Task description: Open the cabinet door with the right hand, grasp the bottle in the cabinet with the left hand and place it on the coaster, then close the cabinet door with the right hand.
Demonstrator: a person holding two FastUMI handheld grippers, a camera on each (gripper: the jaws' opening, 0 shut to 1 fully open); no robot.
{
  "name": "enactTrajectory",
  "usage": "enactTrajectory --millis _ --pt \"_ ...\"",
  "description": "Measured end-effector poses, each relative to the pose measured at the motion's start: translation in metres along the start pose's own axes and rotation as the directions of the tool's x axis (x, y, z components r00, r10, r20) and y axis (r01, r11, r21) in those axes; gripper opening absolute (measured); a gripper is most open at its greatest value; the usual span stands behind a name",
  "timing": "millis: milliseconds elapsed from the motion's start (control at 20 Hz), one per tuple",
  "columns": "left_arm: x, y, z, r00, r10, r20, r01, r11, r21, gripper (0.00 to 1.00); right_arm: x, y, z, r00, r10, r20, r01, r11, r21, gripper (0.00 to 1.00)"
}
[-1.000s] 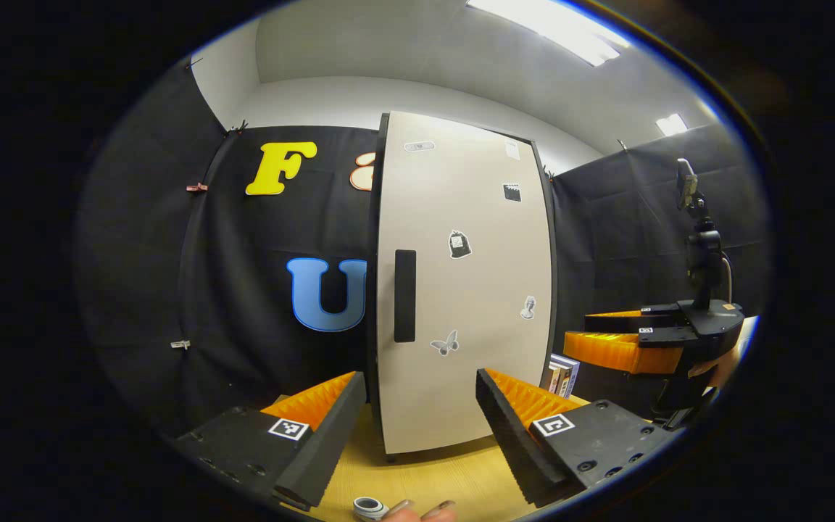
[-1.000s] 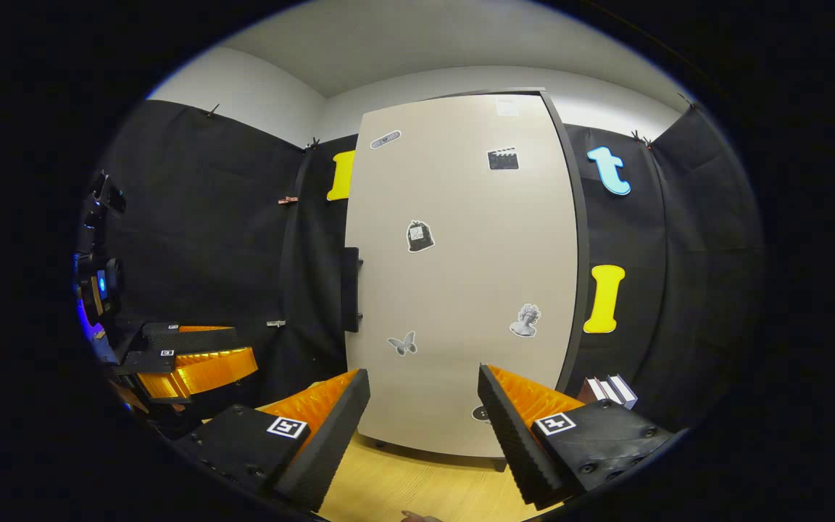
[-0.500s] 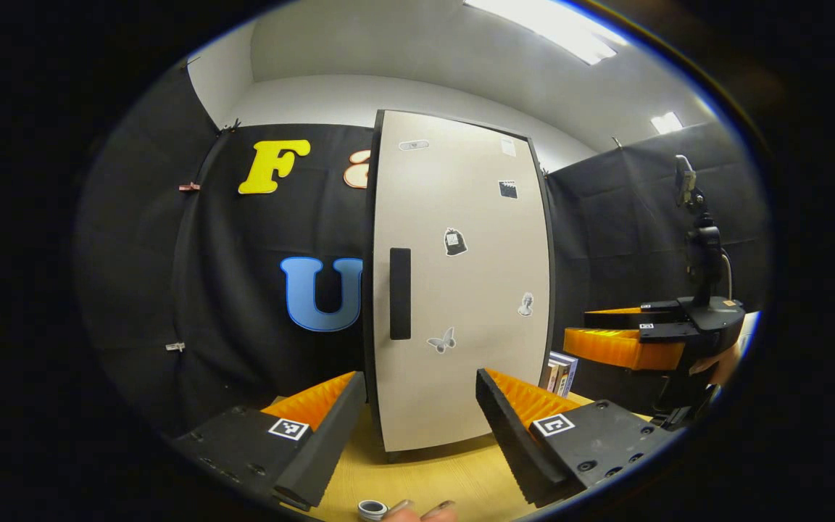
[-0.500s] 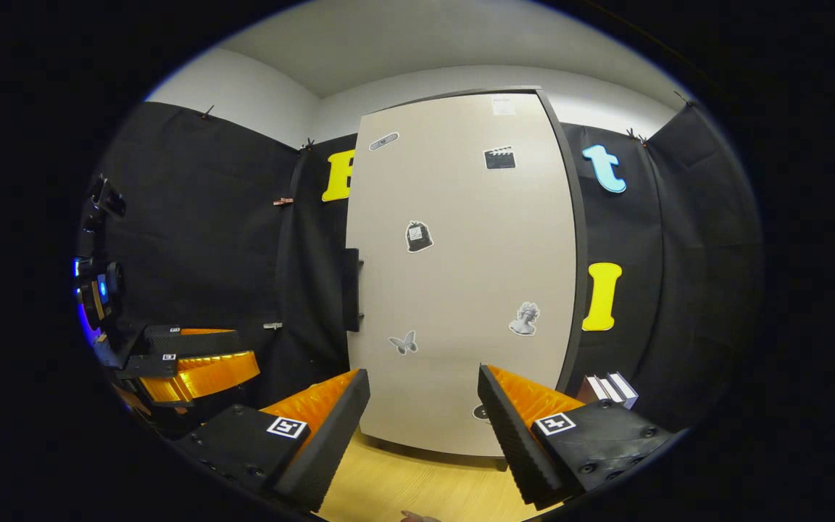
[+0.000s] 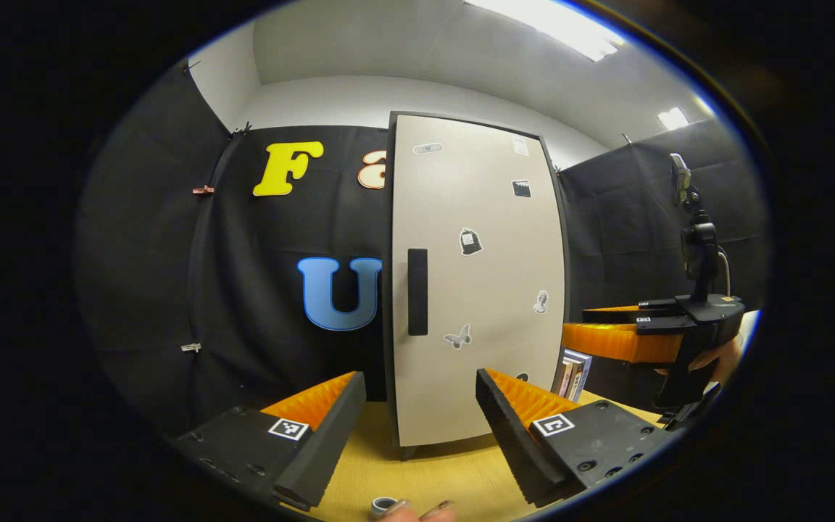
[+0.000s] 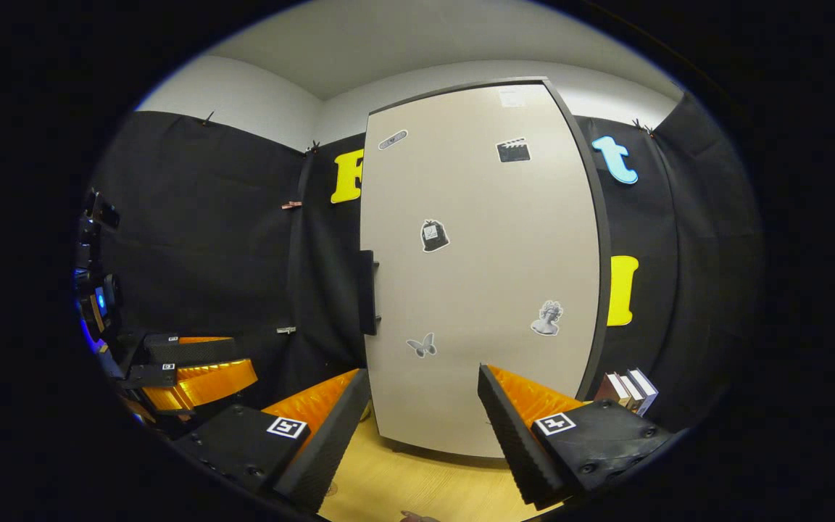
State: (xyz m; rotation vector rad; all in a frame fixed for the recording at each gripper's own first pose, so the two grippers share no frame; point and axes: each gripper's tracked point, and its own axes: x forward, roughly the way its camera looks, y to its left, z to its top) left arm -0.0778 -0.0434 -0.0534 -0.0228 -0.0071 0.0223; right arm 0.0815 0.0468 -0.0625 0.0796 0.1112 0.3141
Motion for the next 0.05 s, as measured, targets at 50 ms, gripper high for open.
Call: enactTrajectory --millis 50 --pt "-0.0006 0.0030 0.0004 1.000 0.010 0.001 -0.010 1.000 0.000 0.96 0.0014 0.0024 -0.0008 1.000 0.009 -0.001 -0.009 1.000 0.001 0.98"
